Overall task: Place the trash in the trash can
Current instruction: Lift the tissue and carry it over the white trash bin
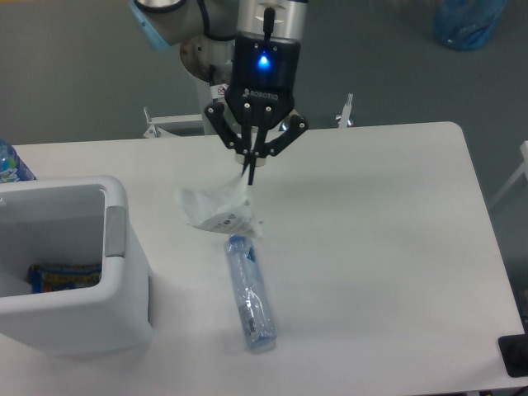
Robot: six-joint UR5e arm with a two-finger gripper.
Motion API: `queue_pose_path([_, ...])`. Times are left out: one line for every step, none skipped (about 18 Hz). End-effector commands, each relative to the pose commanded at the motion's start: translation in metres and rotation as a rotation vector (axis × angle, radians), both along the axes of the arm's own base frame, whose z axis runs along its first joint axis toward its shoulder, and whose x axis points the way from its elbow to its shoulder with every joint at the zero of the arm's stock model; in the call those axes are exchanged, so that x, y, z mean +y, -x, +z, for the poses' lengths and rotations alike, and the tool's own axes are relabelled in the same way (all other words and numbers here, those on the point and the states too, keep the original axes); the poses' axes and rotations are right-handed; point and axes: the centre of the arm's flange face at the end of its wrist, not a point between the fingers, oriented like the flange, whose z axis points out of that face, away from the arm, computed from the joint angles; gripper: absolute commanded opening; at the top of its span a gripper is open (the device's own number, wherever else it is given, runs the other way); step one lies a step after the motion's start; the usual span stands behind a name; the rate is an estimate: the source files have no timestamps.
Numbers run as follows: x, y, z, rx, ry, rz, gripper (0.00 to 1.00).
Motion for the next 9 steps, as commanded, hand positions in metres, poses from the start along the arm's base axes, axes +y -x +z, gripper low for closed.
queue_pose_path([0.010,-0.012,-0.004,-0.006,0.005,-0.031,0.06])
queue_pose_path([0.020,-0.021,-0.009,-0.014,0.012,-0.057,0.06])
queue_pose_path([0.027,-0.028,-0.011,-0.016,0.014,-0.075,0.06])
queue_pose_path([0.033,-0.036,-0.013,-0.018,0.016,-0.094,0.06])
queue_pose_path([0.039,-0.043,-0.016,-0.021,0.021,-0.113,0.06])
queue_pose_path([0.045,-0.050,-0.020,-0.019,0.024,-0.137,0.06])
queue_pose_path([0.050,-0.055,-0.021,-0.008,0.023,-0.158,0.05])
queue_pose_path([0.054,-0.057,-0.021,0.006,0.021,-0.180,0.04])
queue_pose_path([0.057,-0.062,-0.021,0.020,0.020,-0.204,0.04])
